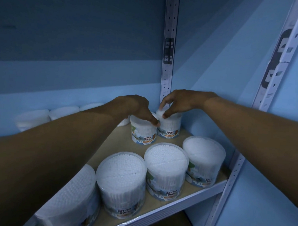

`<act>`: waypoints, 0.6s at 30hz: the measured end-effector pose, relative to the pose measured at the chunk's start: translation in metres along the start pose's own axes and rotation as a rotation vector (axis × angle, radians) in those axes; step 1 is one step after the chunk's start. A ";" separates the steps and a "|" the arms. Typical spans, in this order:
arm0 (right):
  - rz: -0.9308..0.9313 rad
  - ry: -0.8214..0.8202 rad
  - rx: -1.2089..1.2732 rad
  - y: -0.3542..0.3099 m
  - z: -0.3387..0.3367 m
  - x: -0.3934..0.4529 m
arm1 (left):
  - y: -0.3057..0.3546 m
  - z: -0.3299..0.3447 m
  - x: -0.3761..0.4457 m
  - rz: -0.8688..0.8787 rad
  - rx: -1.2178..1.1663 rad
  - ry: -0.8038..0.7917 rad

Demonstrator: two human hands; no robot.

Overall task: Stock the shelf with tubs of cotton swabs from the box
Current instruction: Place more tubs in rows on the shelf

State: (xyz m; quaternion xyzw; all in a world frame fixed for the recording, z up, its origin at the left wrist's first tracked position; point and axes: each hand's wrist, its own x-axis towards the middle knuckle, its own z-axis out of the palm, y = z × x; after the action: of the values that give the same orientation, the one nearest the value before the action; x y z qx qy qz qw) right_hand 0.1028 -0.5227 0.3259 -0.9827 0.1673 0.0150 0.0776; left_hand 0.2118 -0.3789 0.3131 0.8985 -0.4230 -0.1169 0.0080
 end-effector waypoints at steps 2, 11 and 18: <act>0.007 0.028 -0.012 -0.001 0.005 0.005 | -0.001 -0.001 0.000 0.036 -0.038 -0.023; 0.036 -0.004 -0.020 -0.007 0.011 0.004 | -0.005 0.005 0.001 0.074 -0.015 0.025; 0.036 0.007 0.039 -0.010 0.011 -0.013 | -0.003 0.006 -0.007 0.052 0.000 0.023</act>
State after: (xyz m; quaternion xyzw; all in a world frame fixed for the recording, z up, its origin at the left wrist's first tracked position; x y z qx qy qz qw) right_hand 0.0942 -0.5079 0.3173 -0.9780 0.1854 0.0095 0.0956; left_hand 0.2080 -0.3711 0.3081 0.8884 -0.4463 -0.1066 0.0160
